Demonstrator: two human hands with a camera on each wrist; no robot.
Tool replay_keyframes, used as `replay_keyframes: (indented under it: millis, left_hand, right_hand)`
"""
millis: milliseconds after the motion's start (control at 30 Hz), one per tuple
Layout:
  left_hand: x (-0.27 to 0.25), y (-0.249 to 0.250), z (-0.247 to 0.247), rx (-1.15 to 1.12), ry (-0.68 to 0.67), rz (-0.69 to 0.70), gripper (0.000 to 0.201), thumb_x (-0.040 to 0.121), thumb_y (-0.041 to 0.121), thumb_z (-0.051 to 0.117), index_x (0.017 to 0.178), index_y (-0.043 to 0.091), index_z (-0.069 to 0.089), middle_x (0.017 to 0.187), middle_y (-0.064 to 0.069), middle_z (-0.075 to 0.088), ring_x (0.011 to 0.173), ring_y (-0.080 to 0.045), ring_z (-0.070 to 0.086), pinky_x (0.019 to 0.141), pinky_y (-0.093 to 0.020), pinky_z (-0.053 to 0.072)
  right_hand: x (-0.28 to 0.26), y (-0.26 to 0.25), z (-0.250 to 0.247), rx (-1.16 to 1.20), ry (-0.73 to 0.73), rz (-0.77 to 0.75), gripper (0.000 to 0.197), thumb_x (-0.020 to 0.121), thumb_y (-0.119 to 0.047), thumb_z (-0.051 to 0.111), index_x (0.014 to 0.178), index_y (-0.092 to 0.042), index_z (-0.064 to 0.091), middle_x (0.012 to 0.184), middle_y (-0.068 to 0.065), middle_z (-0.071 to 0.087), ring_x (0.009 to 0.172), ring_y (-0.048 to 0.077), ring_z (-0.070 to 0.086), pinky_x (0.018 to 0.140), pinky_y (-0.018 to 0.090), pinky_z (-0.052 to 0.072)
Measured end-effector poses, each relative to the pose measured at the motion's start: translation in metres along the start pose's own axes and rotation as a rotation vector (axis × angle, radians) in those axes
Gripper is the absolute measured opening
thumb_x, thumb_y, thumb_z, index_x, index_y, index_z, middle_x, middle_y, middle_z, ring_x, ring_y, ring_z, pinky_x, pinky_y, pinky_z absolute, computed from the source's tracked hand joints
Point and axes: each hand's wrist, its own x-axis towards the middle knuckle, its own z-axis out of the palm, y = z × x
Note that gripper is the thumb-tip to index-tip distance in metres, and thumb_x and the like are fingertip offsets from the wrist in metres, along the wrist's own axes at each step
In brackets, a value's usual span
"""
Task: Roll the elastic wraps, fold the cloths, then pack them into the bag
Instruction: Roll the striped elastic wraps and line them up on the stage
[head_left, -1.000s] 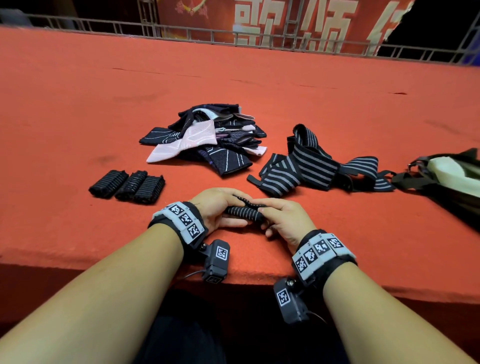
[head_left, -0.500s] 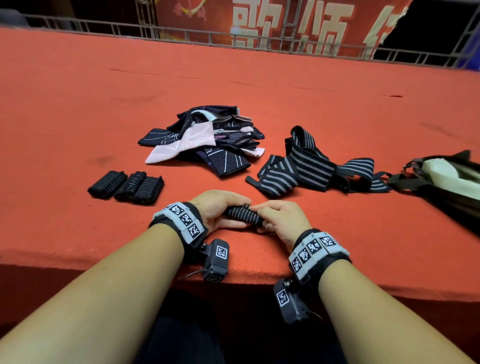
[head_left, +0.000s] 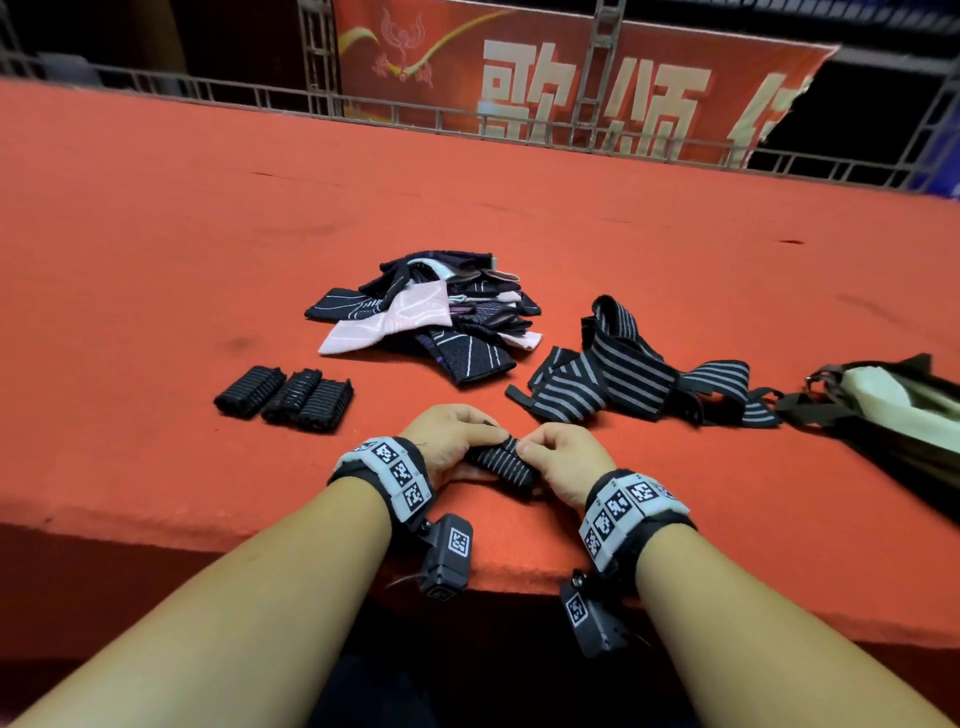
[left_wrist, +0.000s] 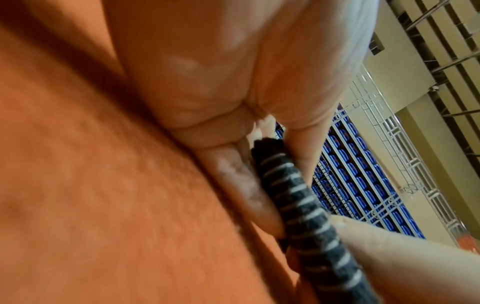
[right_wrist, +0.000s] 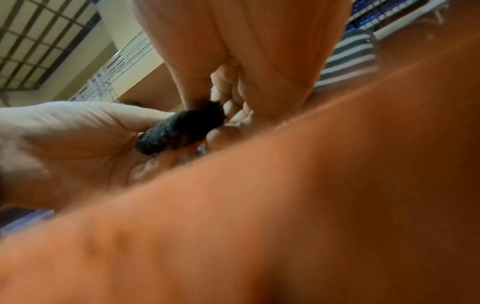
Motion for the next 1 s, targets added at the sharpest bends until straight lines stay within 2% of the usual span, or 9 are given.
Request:
replay_keyframes:
  millis: [100,233,400,500,567,667,767,867,1000]
  left_hand:
    - [-0.008,0.011,-0.017,0.088,-0.028,0.035,0.010,0.086,-0.001,0.073,0.087,0.007,0.067,0.079,-0.010,0.068,0.069,-0.021,0.069,0.062,-0.036,0.062]
    - [-0.018,0.038,-0.039,0.289,0.004,0.121,0.011,0.088,-0.002,0.071,0.088,0.009,0.066,0.075,-0.006,0.065,0.063,-0.016,0.067,0.053,-0.031,0.059]
    - [-0.024,0.074,-0.088,0.471,0.315,0.261,0.021,0.089,0.033,0.074,0.084,0.013,0.071,0.069,-0.002,0.069,0.058,-0.019,0.067,0.057,-0.034,0.058]
    - [-0.034,0.089,-0.141,0.721,0.592,0.299,0.022,0.087,0.039,0.067,0.081,0.019,0.070,0.082,0.000,0.074,0.080,-0.025,0.069,0.072,-0.035,0.055]
    - [-0.042,0.089,-0.174,0.899,0.702,0.185,0.014,0.088,0.036,0.067,0.093,0.024,0.070,0.099,0.000,0.073,0.091,-0.023,0.066,0.073,-0.030,0.047]
    - [-0.044,0.073,-0.210,0.999,0.685,-0.056,0.053,0.081,0.055,0.071,0.127,0.030,0.061,0.129,-0.006,0.064,0.114,-0.029,0.061,0.096,-0.038,0.050]
    - [-0.044,0.050,-0.222,1.077,0.588,-0.163,0.093,0.076,0.073,0.068,0.154,0.043,0.027,0.154,-0.017,0.037,0.140,-0.041,0.038,0.115,-0.050,0.035]
    - [-0.045,0.037,-0.214,1.201,0.464,-0.143,0.094,0.077,0.080,0.061,0.153,0.059,0.009,0.168,-0.012,0.006,0.154,-0.040,0.004,0.123,-0.056,0.015]
    - [-0.038,0.038,-0.205,1.347,0.354,-0.182,0.094,0.073,0.086,0.057,0.151,0.062,0.011,0.170,-0.006,-0.003,0.154,-0.038,-0.005,0.122,-0.059,0.009]
  right_hand:
    - [0.004,-0.020,0.001,-0.014,-0.190,0.042,0.009,0.097,-0.017,0.063,0.091,-0.010,0.065,0.063,0.001,0.065,0.048,0.012,0.058,0.047,0.028,0.051]
    - [0.017,-0.050,0.017,-0.084,-0.299,0.006,0.012,0.098,-0.012,0.059,0.085,-0.012,0.060,0.058,0.001,0.060,0.043,0.011,0.052,0.039,0.021,0.041]
    - [0.047,-0.091,0.053,0.063,-0.195,0.000,0.014,0.098,-0.010,0.059,0.084,-0.009,0.056,0.056,0.008,0.058,0.041,0.014,0.049,0.038,0.021,0.037]
    - [0.058,-0.100,0.077,0.232,-0.199,0.184,0.017,0.098,-0.015,0.060,0.083,-0.010,0.055,0.068,0.012,0.058,0.047,0.020,0.053,0.043,0.024,0.045]
    - [0.060,-0.096,0.091,0.135,-0.210,0.308,0.018,0.094,-0.019,0.064,0.084,-0.007,0.056,0.070,0.013,0.058,0.047,0.023,0.056,0.049,0.033,0.052]
    - [0.063,-0.093,0.103,0.032,-0.149,0.339,0.019,0.093,-0.017,0.065,0.089,0.000,0.057,0.067,0.018,0.059,0.045,0.026,0.056,0.051,0.040,0.056]
    - [0.065,-0.100,0.112,0.039,-0.130,0.323,0.014,0.094,-0.009,0.063,0.087,-0.002,0.053,0.068,0.018,0.059,0.042,0.023,0.052,0.044,0.031,0.050]
    - [0.069,-0.107,0.122,-0.066,-0.157,0.294,0.014,0.090,-0.011,0.066,0.088,-0.007,0.052,0.067,0.016,0.062,0.041,0.022,0.052,0.043,0.027,0.045]
    - [0.080,-0.122,0.124,-0.211,-0.141,0.318,0.040,0.084,-0.046,0.071,0.087,-0.007,0.060,0.067,0.010,0.065,0.046,0.022,0.057,0.046,0.023,0.044]
